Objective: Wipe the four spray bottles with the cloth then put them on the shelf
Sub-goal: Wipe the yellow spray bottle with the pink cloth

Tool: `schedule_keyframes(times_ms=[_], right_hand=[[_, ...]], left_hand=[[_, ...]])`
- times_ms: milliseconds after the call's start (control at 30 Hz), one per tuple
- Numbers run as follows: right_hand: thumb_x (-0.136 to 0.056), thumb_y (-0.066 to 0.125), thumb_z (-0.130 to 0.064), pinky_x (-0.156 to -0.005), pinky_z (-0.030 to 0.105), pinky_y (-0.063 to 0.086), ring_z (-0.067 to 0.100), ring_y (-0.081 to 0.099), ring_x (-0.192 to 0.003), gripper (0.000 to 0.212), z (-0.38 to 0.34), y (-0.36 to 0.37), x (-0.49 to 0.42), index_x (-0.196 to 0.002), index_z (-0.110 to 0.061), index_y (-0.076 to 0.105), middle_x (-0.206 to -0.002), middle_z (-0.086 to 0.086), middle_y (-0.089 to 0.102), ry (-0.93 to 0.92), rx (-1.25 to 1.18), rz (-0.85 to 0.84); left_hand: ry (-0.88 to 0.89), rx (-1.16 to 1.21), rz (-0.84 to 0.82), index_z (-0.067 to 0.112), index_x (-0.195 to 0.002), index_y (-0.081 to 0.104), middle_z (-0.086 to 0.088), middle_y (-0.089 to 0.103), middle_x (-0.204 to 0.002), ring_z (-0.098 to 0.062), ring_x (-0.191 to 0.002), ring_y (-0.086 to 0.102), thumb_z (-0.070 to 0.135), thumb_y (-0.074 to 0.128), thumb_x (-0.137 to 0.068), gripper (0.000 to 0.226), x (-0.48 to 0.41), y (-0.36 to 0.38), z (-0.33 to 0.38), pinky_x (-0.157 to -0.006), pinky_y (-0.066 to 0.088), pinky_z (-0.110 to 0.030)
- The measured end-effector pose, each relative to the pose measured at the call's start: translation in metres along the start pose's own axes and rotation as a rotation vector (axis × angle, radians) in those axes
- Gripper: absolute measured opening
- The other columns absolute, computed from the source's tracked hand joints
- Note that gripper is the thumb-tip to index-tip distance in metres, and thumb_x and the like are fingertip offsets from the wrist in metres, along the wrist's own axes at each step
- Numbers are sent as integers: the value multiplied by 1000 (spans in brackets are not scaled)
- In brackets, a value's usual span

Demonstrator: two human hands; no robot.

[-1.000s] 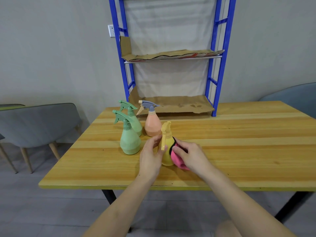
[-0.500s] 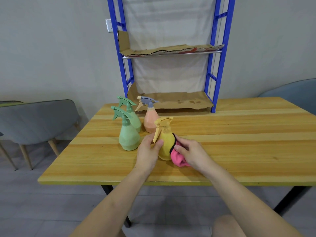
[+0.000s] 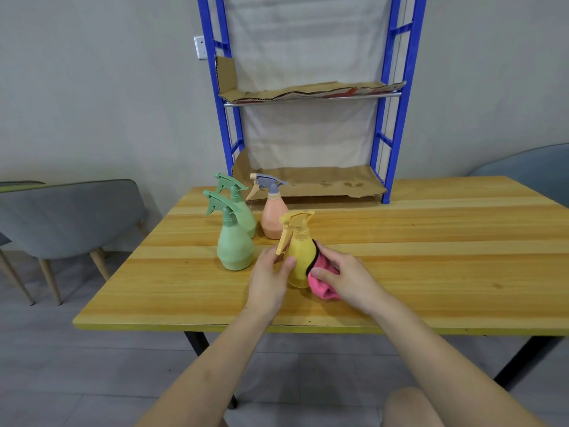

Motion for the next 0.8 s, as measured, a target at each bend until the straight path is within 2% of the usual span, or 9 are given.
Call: schedule_keyframes(times_ms=[67, 167, 200, 333, 433, 500, 600, 700, 800], right_hand=[[-82, 66, -60, -93, 44, 59, 15, 66, -112, 74, 0, 4, -1, -151, -52, 40, -120, -11, 71, 9, -47, 39], [-97, 65, -42, -97, 28, 54, 8, 65, -113, 53, -15, 3, -8, -149, -40, 50, -122, -15, 71, -22, -114, 113], [-100, 63, -37, -98, 27, 52, 5, 65, -112, 49, -20, 2, -11, -147, -39, 52, -119, -18, 72, -38, -126, 127], [-98, 67, -34, -109, 37, 49, 5, 62, -121, 60, -19, -3, -18, -153, -40, 45, -132, -16, 68, -79, -42, 42], [-96, 69, -33, -110, 40, 48, 13, 58, -128, 70, -6, -9, -14, -155, -48, 34, -140, -9, 63, -64, 75, -40], [-96, 70, -35, -114, 39, 44, 17, 54, -134, 74, 0, -12, -13, -156, -50, 30, -146, -6, 60, -62, 130, -59], [-95, 72, -35, -117, 34, 39, 19, 50, -139, 77, 7, -10, -13, -158, -44, 30, -151, -4, 56, -66, 171, -63], [-95, 71, -36, -114, 34, 42, 17, 54, -134, 75, 10, -7, -8, -159, -42, 31, -147, -4, 59, -71, 176, -7], [-98, 65, -39, -104, 34, 50, 13, 62, -117, 62, 4, 0, -9, -154, -43, 41, -131, -10, 68, -79, 110, 72]], left_hand=[[-9, 18, -3, 41, -134, 58, 12, 63, -128, -7, -121, 59, 28, 65, -101, 37, -1, 1, -1, -109, 48, -41], [-2, -1, -23, 38, -143, 58, 14, 62, -135, -5, -124, 58, 33, 65, -100, 43, -2, 4, -2, -109, 47, -35], [7, -19, -34, 37, -146, 56, 13, 61, -139, -3, -125, 57, 33, 64, -101, 46, -3, 5, -1, -110, 46, -32], [9, -43, -83, 42, -149, 51, 12, 56, -147, 2, -130, 48, 33, 61, -103, 48, -9, 3, -5, -109, 39, -26], [10, -34, -107, 48, -148, 48, 13, 54, -149, 4, -134, 42, 36, 58, -104, 47, -9, 2, -10, -114, 37, -30], [9, -14, -113, 51, -147, 47, 16, 52, -149, 5, -136, 41, 43, 55, -103, 46, -9, 3, -11, -117, 37, -33], [10, 6, -113, 46, -149, 48, 22, 50, -148, 5, -138, 42, 52, 54, -98, 52, -9, 5, -10, -118, 38, -34], [22, 1, -101, 35, -151, 48, 20, 49, -151, 0, -142, 41, 41, 59, -102, 51, -9, 6, -9, -121, 37, -40], [21, -27, -97, 34, -151, 50, 13, 51, -152, -2, -141, 43, 36, 59, -103, 49, -10, 6, -9, -122, 36, -41]])
Point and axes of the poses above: each hand's wrist, its own x-axis away from the middle knuckle, its own y-axis out of the palm, z = x × y, the point moved 1 cm from there along -x, towards the middle knuckle
